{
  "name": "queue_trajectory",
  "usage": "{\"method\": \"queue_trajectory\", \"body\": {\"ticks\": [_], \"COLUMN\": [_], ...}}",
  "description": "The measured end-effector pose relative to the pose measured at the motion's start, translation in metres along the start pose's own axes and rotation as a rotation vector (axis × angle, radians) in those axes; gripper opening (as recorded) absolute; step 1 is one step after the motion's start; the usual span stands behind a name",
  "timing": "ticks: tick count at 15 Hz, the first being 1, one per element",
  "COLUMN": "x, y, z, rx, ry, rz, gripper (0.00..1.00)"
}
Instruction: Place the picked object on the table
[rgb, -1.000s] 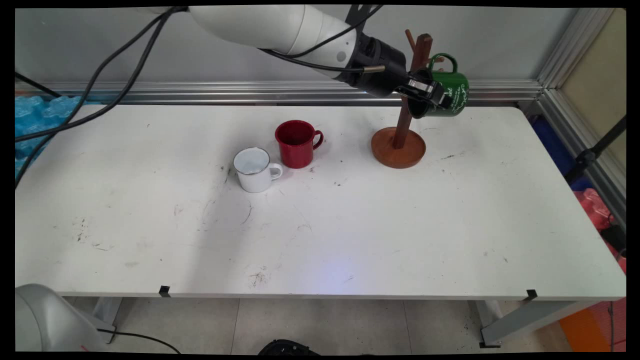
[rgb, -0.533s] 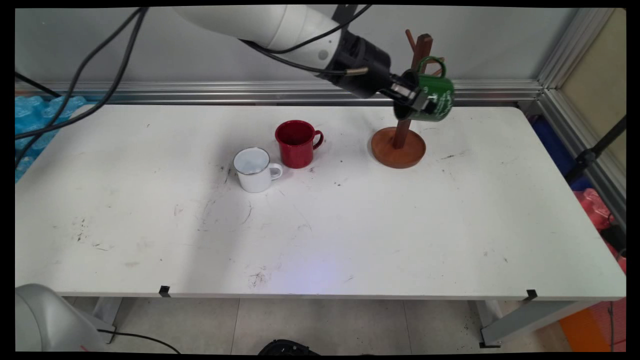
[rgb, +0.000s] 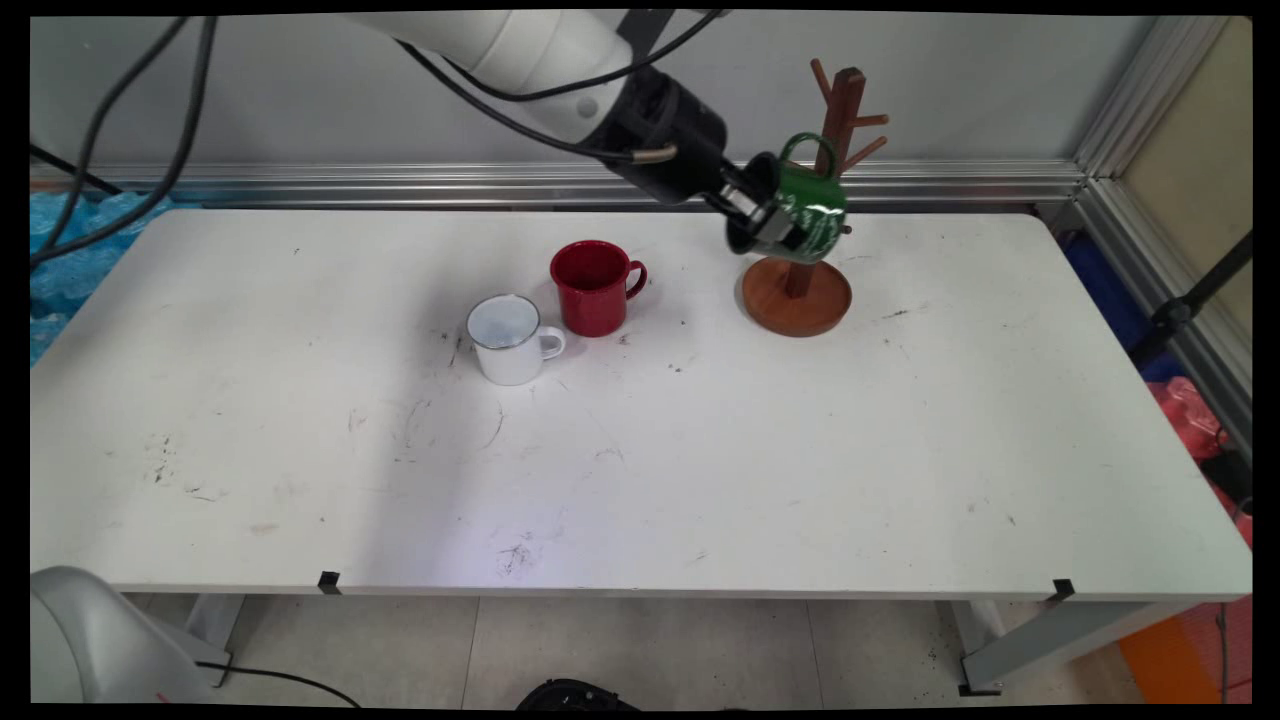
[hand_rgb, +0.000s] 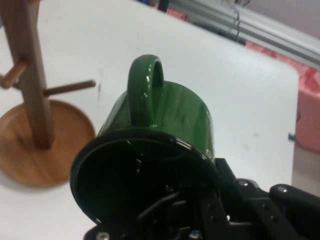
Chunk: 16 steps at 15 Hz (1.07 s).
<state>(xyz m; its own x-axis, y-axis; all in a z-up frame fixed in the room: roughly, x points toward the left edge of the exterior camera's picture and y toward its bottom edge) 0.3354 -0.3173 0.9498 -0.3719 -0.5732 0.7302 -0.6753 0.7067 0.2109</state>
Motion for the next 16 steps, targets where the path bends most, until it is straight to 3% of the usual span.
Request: {"method": "queue_trajectory", "body": {"ticks": [4, 16], "x": [-0.003, -0.012], "y": [0.006, 0.031], "z": [-0.014, -0.033], "rx": [0.043, 0.202], "ry": [-0.070, -0.359], "rz": [0.034, 0.122], "gripper": [0.00, 0.00]}}
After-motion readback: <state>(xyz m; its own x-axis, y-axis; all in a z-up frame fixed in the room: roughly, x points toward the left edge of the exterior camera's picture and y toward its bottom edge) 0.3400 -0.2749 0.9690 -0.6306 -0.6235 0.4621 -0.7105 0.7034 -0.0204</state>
